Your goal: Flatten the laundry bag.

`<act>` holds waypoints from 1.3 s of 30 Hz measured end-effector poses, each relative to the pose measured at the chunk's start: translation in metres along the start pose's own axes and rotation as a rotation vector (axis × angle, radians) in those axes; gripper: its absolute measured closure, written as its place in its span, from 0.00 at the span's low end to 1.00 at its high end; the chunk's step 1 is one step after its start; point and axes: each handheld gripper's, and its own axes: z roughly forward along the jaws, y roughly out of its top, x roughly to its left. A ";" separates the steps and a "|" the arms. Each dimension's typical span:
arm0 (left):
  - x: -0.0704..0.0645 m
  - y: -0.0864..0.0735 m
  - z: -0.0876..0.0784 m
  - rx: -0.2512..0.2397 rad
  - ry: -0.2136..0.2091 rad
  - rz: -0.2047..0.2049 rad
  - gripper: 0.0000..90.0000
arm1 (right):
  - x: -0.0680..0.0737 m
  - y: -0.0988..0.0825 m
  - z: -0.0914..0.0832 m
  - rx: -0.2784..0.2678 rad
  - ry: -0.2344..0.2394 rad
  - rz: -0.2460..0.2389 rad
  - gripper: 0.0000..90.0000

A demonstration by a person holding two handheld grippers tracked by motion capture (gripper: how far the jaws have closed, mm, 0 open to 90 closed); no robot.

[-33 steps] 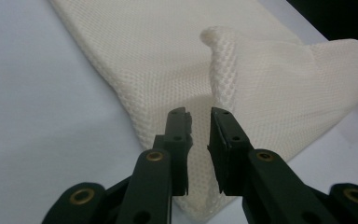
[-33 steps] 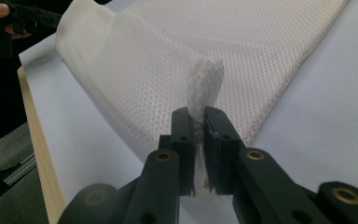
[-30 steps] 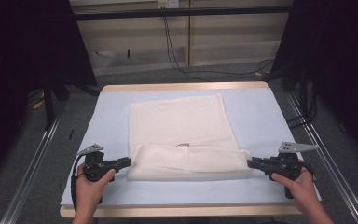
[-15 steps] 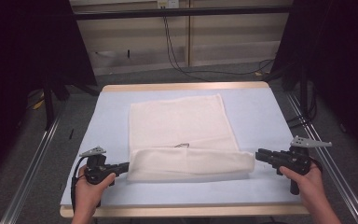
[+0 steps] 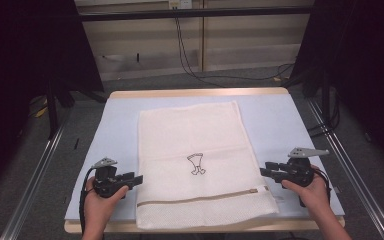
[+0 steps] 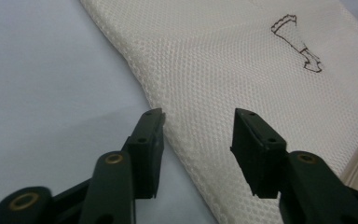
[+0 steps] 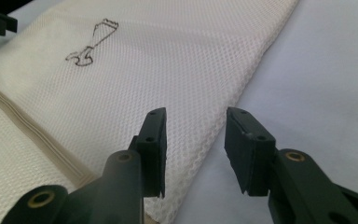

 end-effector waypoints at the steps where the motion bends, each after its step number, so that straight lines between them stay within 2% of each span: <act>1: -0.002 0.000 0.001 0.019 0.022 0.015 0.56 | 0.001 -0.001 0.003 0.015 -0.002 -0.014 0.64; 2: -0.002 0.000 0.002 0.027 0.023 0.017 0.54 | 0.003 -0.001 0.005 0.030 -0.010 -0.018 0.63; 4: -0.004 -0.001 0.007 0.056 -0.010 0.001 0.54 | 0.005 -0.002 0.008 0.046 -0.015 -0.033 0.62; 5: -0.005 -0.002 0.009 0.059 -0.014 0.010 0.53 | 0.006 -0.002 0.010 0.057 -0.021 -0.039 0.62; 7: -0.007 -0.003 0.009 0.057 -0.006 0.009 0.56 | 0.008 -0.003 0.012 0.075 -0.023 -0.049 0.61; 8: -0.008 -0.002 0.009 0.065 0.006 0.026 0.58 | 0.009 -0.003 0.013 0.079 -0.027 -0.050 0.61; 12: -0.012 -0.001 0.012 0.077 0.007 0.013 0.67 | 0.014 -0.006 0.018 0.104 -0.029 -0.063 0.61; 15: -0.010 -0.002 0.013 0.082 -0.009 -0.013 0.77 | 0.016 -0.004 0.019 0.117 -0.039 -0.064 0.68; 17: -0.009 -0.002 0.013 0.080 -0.019 -0.028 0.82 | 0.016 -0.004 0.018 0.124 -0.055 -0.056 0.80; 22: -0.012 0.001 0.016 0.106 -0.015 -0.008 0.88 | 0.016 -0.003 0.020 0.136 -0.043 -0.048 0.91; 24: -0.010 0.002 0.018 0.100 -0.036 -0.028 0.92 | 0.016 -0.002 0.021 0.136 -0.046 -0.055 0.92; 27: -0.009 0.007 0.021 0.099 -0.046 -0.023 0.94 | 0.016 -0.001 0.021 0.131 -0.048 -0.057 0.93; 29: -0.010 0.012 0.022 0.089 -0.028 0.004 0.95 | 0.016 -0.001 0.021 0.123 -0.053 -0.057 0.93; 34: -0.001 0.021 0.027 0.054 -0.024 -0.011 0.95 | 0.016 0.000 0.024 0.104 -0.067 -0.056 0.94; 39: 0.006 0.027 0.032 0.049 -0.015 0.004 0.95 | 0.015 0.001 0.026 0.096 -0.072 -0.057 0.94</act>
